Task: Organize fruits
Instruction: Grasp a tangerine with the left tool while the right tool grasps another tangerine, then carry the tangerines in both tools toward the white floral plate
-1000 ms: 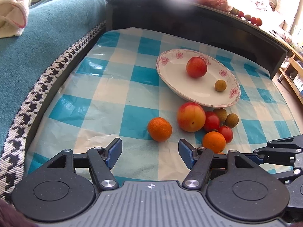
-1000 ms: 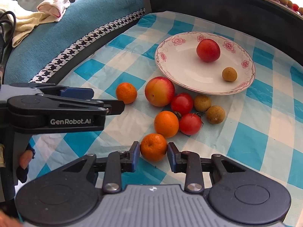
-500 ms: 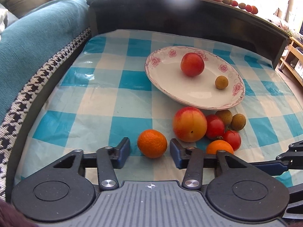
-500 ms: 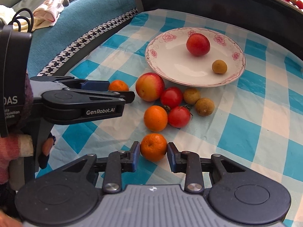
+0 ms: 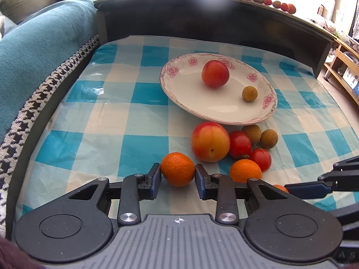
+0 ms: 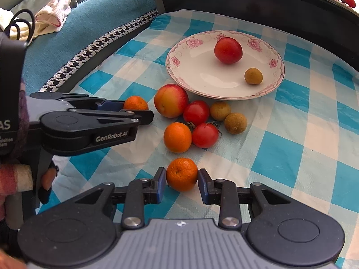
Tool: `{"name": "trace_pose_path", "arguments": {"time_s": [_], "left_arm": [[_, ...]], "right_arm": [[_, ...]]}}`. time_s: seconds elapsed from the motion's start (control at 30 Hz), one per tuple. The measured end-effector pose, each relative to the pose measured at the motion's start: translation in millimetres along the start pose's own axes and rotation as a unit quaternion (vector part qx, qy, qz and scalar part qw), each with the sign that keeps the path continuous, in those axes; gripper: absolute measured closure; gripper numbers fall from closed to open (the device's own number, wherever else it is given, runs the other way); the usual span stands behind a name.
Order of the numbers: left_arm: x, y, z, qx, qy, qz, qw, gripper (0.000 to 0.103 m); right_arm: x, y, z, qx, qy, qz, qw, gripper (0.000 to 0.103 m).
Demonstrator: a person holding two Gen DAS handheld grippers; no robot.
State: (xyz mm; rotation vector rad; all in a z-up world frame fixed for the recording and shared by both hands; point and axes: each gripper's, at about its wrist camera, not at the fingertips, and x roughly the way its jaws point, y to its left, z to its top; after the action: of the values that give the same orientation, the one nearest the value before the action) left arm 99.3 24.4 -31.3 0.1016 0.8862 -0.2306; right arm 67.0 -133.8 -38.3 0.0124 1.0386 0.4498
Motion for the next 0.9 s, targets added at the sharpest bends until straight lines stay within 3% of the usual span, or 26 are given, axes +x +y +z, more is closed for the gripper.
{"name": "trace_pose_path", "arguments": {"time_s": [0.3,0.6,0.9], "left_arm": [[-23.5,-8.2,-25.1,0.013,0.029,-0.02,0.9993,0.063],[-19.1,-15.8,-29.1,0.025,0.031,-0.021,0.999,0.061],[-13.7,-24.9,-28.8,0.045,0.025,-0.014,0.9986,0.05]], "right_arm": [[-11.2,-0.2,-9.3,-0.008,0.006,-0.013,1.0,0.059],[-8.9,4.6,-13.3,-0.023,0.009,-0.024,0.999,0.059],[-7.7,3.5,-11.9,-0.021,0.009,-0.022,1.0,0.059]]}}
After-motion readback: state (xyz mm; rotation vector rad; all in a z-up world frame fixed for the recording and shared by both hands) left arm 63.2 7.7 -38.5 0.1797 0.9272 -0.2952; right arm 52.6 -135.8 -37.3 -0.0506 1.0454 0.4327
